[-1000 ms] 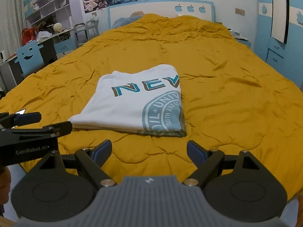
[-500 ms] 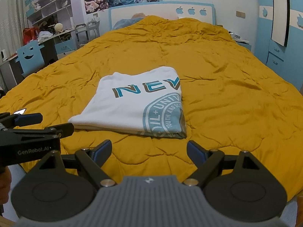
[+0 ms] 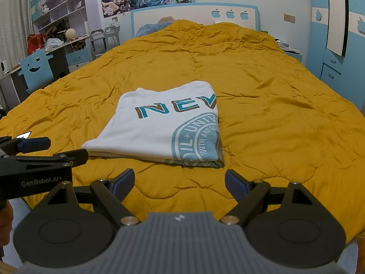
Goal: Fold small clothes
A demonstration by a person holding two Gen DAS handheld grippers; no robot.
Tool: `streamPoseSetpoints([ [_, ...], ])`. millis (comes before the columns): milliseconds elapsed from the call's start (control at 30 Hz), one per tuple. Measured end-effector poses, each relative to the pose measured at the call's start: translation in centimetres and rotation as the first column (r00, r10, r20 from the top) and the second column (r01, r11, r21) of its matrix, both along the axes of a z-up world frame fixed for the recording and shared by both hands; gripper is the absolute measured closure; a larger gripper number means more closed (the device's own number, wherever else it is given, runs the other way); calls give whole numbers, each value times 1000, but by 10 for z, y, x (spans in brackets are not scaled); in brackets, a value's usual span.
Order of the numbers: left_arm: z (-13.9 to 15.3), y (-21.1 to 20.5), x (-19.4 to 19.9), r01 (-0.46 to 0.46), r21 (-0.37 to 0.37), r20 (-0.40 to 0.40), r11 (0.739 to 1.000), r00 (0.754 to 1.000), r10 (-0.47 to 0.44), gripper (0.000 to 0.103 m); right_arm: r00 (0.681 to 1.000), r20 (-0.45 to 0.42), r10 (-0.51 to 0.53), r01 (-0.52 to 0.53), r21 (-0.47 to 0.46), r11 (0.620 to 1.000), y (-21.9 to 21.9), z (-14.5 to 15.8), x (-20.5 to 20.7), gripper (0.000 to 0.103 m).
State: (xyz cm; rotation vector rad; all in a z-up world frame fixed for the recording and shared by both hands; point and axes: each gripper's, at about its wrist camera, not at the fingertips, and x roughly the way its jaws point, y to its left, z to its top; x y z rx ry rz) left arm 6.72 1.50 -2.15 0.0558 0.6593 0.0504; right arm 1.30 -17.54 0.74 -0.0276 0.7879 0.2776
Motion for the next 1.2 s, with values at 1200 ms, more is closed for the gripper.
streamPoseSetpoints([
  [1200,0,-1,0,-2,-1,-3,1000,1000,2,9,1000,-10,10,-10,-2,1000,-2,-3,3,21],
])
